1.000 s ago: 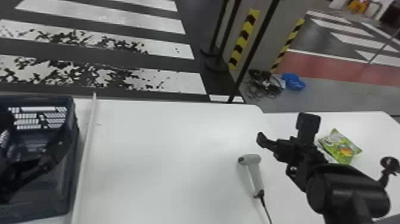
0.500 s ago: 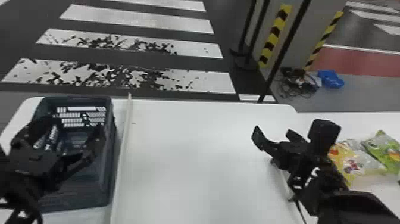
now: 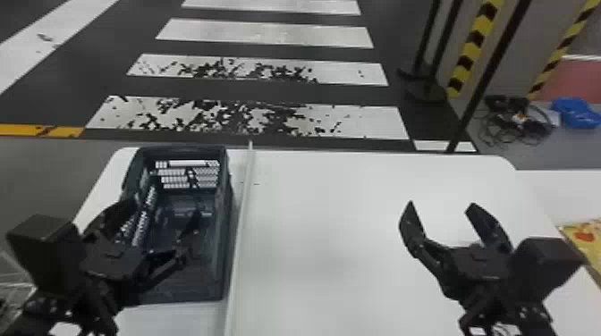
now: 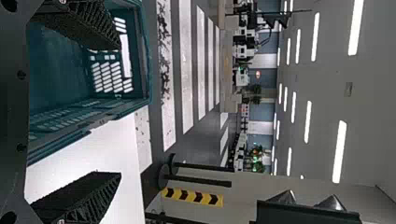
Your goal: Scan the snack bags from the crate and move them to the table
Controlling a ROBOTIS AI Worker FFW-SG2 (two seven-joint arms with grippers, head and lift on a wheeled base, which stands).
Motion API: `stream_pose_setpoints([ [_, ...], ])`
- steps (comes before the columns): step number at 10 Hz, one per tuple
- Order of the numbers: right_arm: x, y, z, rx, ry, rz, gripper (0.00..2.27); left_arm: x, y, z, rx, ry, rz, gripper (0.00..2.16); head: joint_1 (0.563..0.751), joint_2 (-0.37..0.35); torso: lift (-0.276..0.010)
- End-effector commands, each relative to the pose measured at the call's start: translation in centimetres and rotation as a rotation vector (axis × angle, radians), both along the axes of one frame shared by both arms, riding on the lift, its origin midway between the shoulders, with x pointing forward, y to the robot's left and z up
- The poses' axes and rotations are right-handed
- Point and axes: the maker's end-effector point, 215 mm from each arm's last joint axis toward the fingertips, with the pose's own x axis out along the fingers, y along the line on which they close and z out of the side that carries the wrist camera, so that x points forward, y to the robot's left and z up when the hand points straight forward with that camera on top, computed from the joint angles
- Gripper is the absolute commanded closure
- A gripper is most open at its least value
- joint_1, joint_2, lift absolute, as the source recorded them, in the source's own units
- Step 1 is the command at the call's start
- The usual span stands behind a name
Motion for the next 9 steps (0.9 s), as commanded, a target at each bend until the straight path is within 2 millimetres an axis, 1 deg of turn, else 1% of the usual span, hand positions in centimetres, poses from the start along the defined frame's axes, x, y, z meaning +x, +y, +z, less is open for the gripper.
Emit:
stream_pose_setpoints([
  [1,-2.9,0.2,0.1,-0.012,-0.036,-0.017,0.04,-2.2,1.1,-1.3,-0.007,0.044,0.025,0.03,0.695,-0.018,-0.095],
  [2,-4.6,-0.1,-0.2,-0.012,-0.046,-0.027,0.04,-3.3,1.9,-2.4,-0.007,0.073,0.042,0.03,0.695,-0.009,-0.095],
  [3,-6.1,-0.3,-0.9,-0.009,-0.04,-0.032,0.04,-4.5,1.7,-3.1,-0.014,0.098,0.042,0.03,0.695,0.0,-0.095],
  [6,-9.6,1.2,-3.2,-0.011,-0.005,-0.002,0.08,-8.2,0.7,-5.4,-0.052,0.176,0.034,0.03,0.695,0.002,-0.095],
  [7,-10.7,1.9,-3.1,-0.02,-0.008,0.013,0.08,-8.9,0.9,-5.7,-0.06,0.185,0.043,0.03,0.695,0.007,-0.095],
  [8,-11.8,1.9,-3.1,-0.031,-0.011,0.008,0.08,-9.4,1.0,-5.6,-0.065,0.183,0.033,0.03,0.695,0.015,-0.095],
  [9,-12.9,1.9,-3.6,-0.037,0.004,0.013,0.08,-9.5,0.8,-4.6,-0.071,0.167,0.029,0.03,0.695,0.022,-0.095],
])
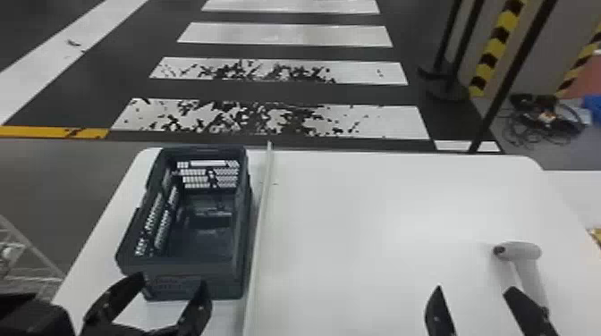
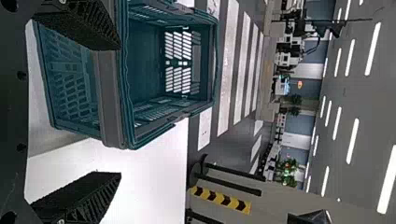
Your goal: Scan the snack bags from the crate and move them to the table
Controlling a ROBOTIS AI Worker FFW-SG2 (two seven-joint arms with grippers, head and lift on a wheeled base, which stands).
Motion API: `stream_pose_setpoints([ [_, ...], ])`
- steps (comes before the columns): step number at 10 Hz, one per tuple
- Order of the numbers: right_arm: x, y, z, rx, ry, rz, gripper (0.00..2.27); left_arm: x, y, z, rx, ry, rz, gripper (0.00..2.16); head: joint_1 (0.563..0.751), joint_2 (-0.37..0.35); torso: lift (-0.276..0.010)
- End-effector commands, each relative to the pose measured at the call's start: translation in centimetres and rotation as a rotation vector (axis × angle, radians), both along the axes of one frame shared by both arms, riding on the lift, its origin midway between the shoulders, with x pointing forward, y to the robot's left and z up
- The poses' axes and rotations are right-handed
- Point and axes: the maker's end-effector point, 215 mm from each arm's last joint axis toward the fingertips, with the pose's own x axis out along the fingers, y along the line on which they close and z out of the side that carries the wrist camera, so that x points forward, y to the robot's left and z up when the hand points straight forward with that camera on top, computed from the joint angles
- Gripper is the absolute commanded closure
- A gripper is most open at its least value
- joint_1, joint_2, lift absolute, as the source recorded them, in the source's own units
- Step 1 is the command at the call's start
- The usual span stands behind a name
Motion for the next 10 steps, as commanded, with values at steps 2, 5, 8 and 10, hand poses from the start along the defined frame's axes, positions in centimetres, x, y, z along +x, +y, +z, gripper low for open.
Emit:
stream_pose_setpoints([
  [2,-2.3,-0.5,1.3,-0.003,-0.041,-0.01,0.08,-0.5,0.1,2.4,0.0,-0.032,0.0,0.03,0.695,0.027,-0.095],
  [5,-2.4,-1.2,1.2,-0.008,-0.04,-0.016,0.08,-1.1,0.1,1.5,-0.025,-0.016,0.008,0.03,0.695,0.01,-0.095],
  [8,-2.2,-1.1,0.6,-0.008,-0.03,-0.012,0.08,-1.0,0.3,1.3,-0.028,-0.02,0.016,0.03,0.695,0.01,-0.095],
  [10,-2.1,-1.0,0.5,-0.011,-0.035,-0.009,0.08,-0.8,0.3,1.4,-0.029,-0.024,0.015,0.03,0.695,0.013,-0.095],
])
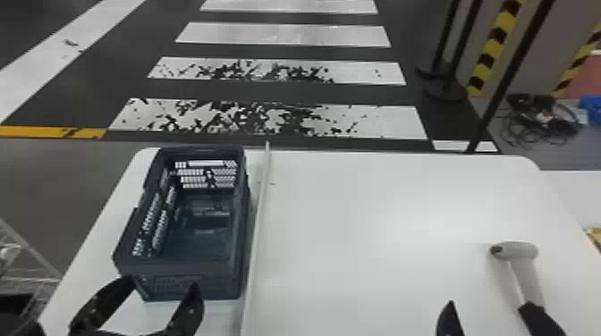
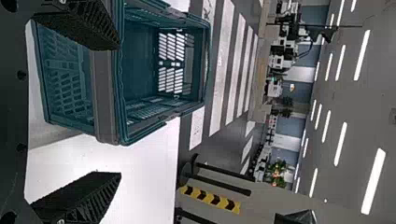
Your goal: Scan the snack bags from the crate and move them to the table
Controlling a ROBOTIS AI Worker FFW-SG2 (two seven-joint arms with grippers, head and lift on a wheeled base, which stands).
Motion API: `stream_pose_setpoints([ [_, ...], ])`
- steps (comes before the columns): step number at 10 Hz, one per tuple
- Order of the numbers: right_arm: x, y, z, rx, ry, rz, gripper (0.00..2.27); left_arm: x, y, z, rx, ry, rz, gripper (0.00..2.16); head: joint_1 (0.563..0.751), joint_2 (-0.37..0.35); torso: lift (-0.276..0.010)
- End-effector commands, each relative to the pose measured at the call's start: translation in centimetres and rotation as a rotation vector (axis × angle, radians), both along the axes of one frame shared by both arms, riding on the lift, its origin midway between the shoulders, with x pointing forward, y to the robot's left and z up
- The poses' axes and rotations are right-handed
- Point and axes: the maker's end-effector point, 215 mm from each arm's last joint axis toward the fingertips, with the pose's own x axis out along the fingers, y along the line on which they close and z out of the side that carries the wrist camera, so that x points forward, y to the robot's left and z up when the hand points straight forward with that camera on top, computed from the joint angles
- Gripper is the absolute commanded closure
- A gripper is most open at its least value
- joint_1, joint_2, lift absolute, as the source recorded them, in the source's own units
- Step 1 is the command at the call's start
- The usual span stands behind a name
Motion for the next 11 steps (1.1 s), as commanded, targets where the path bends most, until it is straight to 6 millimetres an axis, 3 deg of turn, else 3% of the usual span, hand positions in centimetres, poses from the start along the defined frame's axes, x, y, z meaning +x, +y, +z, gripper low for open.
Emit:
stream_pose_setpoints([
  [1,0.0,0.1,0.1,0.0,-0.007,0.003,0.08,0.0,-0.1,-0.1,-0.004,0.001,-0.003,0.03,0.695,0.013,-0.095],
  [11,-0.8,1.5,1.9,-0.022,-0.065,0.031,0.08,0.0,-0.6,-0.8,-0.022,-0.01,-0.024,0.03,0.695,0.024,-0.095],
])
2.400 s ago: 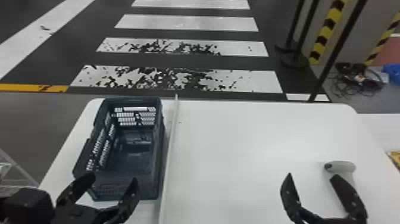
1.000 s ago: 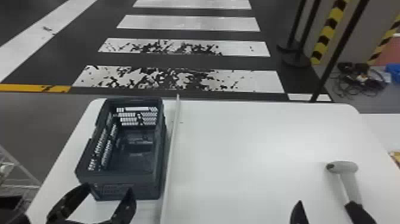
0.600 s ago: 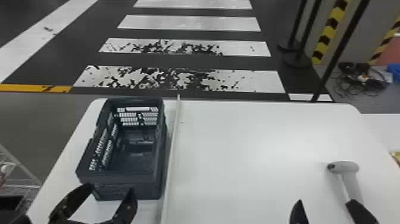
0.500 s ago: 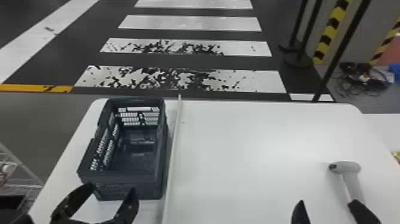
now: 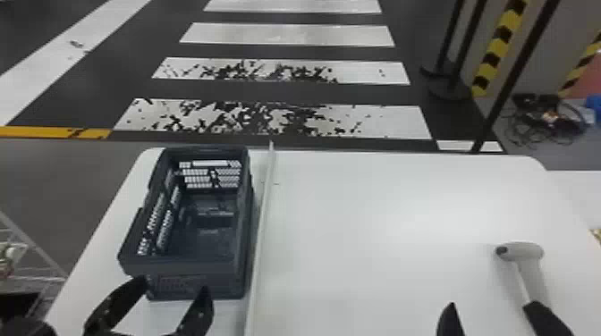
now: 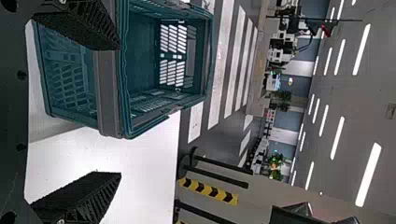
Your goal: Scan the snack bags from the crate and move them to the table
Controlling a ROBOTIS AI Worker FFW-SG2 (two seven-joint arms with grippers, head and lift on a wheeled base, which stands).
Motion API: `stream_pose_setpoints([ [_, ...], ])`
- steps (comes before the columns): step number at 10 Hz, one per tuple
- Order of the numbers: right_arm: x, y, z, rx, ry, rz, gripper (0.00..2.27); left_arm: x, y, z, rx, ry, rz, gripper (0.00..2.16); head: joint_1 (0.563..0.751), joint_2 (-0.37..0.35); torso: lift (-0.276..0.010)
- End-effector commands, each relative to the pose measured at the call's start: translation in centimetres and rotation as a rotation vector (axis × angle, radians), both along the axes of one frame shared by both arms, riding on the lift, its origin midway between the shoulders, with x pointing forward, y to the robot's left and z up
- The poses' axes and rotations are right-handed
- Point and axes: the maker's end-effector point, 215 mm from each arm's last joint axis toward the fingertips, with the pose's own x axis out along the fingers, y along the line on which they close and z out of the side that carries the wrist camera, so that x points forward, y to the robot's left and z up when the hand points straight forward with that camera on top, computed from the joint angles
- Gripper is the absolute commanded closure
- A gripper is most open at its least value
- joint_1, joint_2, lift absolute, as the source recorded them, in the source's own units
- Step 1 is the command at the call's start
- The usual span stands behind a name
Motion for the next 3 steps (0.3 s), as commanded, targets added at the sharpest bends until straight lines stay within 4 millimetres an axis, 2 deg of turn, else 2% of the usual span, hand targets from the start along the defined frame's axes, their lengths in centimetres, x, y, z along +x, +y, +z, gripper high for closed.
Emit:
stream_pose_setpoints([
  [1,-0.15,0.12,0.04,-0.002,-0.001,0.002,0.08,0.06,0.02,0.1,-0.002,-0.004,0.001,0.03,0.695,0.027,-0.095],
  [3,-0.53,-0.05,0.65,0.0,-0.02,-0.004,0.08,0.19,0.1,0.34,-0.002,-0.014,0.002,0.03,0.695,0.031,-0.095],
])
